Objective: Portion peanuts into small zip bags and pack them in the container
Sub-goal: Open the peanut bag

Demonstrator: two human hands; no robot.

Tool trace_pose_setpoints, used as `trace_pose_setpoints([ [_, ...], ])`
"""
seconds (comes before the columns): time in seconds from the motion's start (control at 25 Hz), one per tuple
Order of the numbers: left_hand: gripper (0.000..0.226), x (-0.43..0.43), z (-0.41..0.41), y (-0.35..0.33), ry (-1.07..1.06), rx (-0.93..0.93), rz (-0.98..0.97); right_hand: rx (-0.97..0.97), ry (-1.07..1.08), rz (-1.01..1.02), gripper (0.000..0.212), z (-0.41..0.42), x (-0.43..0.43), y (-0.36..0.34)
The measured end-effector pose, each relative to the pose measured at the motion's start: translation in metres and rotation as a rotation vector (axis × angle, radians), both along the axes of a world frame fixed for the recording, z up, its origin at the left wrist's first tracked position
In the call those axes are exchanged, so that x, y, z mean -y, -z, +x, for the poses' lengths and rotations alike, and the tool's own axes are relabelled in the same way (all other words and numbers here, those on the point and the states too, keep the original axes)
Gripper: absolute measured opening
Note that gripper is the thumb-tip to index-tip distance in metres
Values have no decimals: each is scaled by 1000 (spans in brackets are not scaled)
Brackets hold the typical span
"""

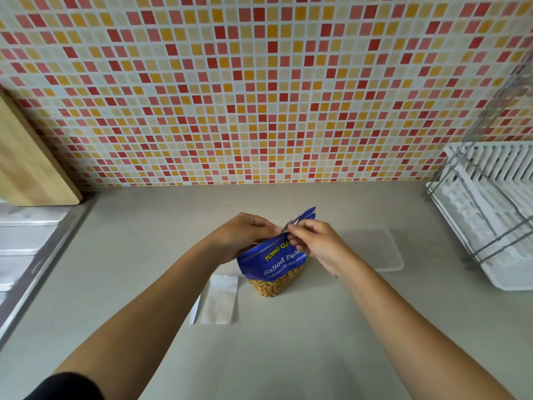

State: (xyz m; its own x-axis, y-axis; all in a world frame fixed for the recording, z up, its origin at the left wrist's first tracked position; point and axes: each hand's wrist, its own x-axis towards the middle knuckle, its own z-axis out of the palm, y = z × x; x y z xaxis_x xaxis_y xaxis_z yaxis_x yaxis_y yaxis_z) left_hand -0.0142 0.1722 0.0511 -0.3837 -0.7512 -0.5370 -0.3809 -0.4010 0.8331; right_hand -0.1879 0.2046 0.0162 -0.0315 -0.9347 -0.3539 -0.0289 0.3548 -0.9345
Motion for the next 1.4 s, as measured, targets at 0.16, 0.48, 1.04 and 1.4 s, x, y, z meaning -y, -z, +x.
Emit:
trace_pose_setpoints([
  [0.16, 18, 2, -6, -5, 115, 189, -194, -20, 1, -8, 12, 5, -3, 0],
  [0.48, 14, -1, -12, -16, 336, 565, -725, -232, 9, -48, 19, 8, -10, -12],
  [1.04, 22, 5, -20, -13, 311, 788, -887, -376, 19, -38, 23, 4, -15, -25],
  [1.4, 22, 9, -23, -26, 379, 714, -924, -382, 19, -31, 22, -7, -24, -33],
])
